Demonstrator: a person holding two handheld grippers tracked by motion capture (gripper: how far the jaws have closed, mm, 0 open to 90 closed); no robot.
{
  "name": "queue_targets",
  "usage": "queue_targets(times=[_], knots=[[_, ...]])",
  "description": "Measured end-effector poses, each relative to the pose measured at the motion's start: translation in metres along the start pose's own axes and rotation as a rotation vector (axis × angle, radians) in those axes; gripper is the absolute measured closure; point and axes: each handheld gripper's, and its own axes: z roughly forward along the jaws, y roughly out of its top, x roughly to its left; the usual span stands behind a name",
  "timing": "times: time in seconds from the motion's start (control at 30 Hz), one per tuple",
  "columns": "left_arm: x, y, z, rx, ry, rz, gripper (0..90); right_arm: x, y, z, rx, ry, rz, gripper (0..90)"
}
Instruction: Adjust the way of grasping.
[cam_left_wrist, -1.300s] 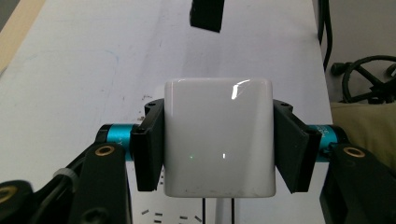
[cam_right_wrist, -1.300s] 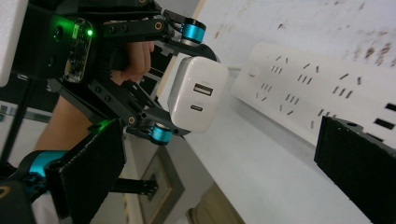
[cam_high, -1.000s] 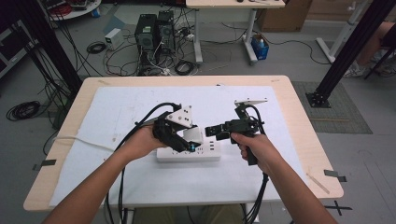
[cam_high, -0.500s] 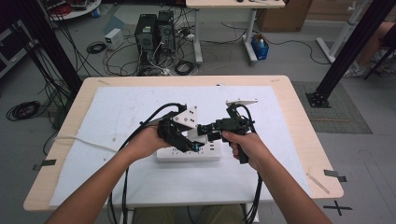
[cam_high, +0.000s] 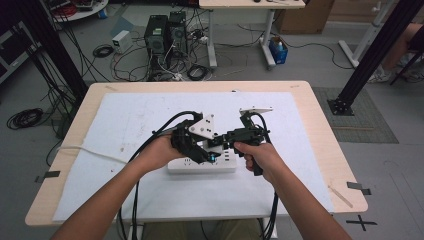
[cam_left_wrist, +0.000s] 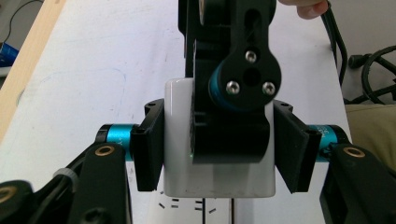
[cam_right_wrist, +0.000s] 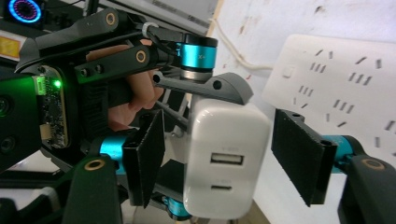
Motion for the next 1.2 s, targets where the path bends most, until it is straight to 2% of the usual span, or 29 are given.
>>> queue_targets(times=[0.33, 0.4, 0.6, 0.63, 0.67, 0.7, 0.73, 0.83, 0.93, 1.03, 1.2], knots=[[-0.001, 0.001, 0.001, 0.013, 0.009, 0.013, 42.5, 0.000, -0.001, 0.003, 0.011, -0.008, 0.002, 50.5], [-0.001, 0.001, 0.002, 0.016, 0.013, 0.015, 42.5, -0.001, -0.001, 0.002, 0.002, -0.010, 0.008, 55.8], [-0.002, 0.001, 0.002, 0.030, 0.039, 0.027, 42.4, -0.003, -0.002, 0.001, -0.018, 0.006, 0.033, 61.5], [-0.003, 0.001, 0.003, 0.027, 0.046, 0.018, 42.2, -0.004, -0.002, 0.001, -0.026, 0.007, 0.034, 61.9], [-0.002, 0.001, 0.003, 0.028, 0.052, 0.004, 39.5, -0.003, -0.002, 0.001, -0.033, -0.004, 0.020, 62.1], [-0.001, 0.001, 0.003, 0.029, 0.064, -0.019, 30.5, -0.004, -0.002, 0.000, -0.047, -0.027, 0.001, 62.1], [0.000, 0.000, 0.002, 0.023, 0.066, -0.031, 27.3, -0.004, -0.003, -0.001, -0.059, -0.051, -0.008, 62.1], [0.004, -0.005, -0.005, 0.017, 0.068, -0.063, 27.3, -0.006, -0.004, -0.009, -0.098, -0.101, -0.043, 62.1], [0.008, -0.013, -0.011, 0.037, 0.074, -0.100, 23.6, -0.007, -0.004, -0.018, -0.131, -0.141, -0.082, 62.1], [0.013, -0.024, -0.019, 0.051, 0.076, -0.145, 23.2, -0.006, -0.004, -0.029, -0.119, -0.221, -0.135, 62.1], [0.023, -0.045, -0.034, 0.086, 0.074, -0.235, 23.2, -0.002, -0.004, -0.048, -0.115, -0.322, -0.191, 62.1]])
